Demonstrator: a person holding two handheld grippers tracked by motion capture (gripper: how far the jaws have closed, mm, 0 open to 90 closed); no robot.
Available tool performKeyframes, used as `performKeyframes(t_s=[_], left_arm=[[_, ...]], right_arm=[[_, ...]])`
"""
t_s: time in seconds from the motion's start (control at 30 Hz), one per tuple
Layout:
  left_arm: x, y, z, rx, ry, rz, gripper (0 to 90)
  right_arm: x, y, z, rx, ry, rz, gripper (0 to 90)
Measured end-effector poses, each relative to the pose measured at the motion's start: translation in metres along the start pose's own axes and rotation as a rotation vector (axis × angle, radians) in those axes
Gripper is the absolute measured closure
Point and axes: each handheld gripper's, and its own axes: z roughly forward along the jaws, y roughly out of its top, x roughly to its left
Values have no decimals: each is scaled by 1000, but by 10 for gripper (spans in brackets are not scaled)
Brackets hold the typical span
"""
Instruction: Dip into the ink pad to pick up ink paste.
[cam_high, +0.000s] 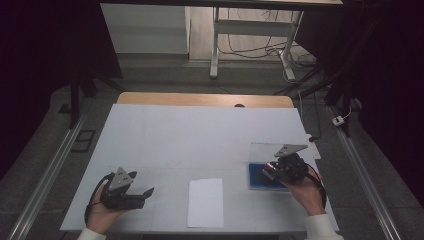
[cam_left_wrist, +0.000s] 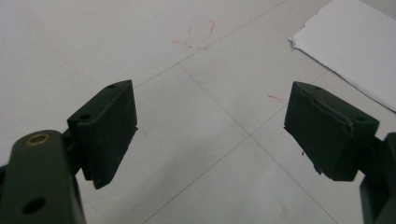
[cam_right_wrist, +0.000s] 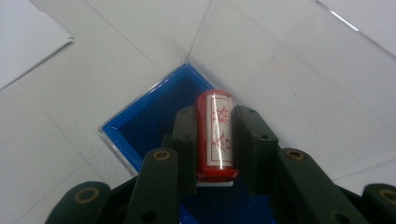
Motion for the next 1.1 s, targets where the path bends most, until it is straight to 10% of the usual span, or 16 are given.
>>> performKeyframes(t_s=[1.1], left_arm=[[0,-1,2,12,-1,6,173]], right_arm=[[-1,1,6,62,-1,19,710]])
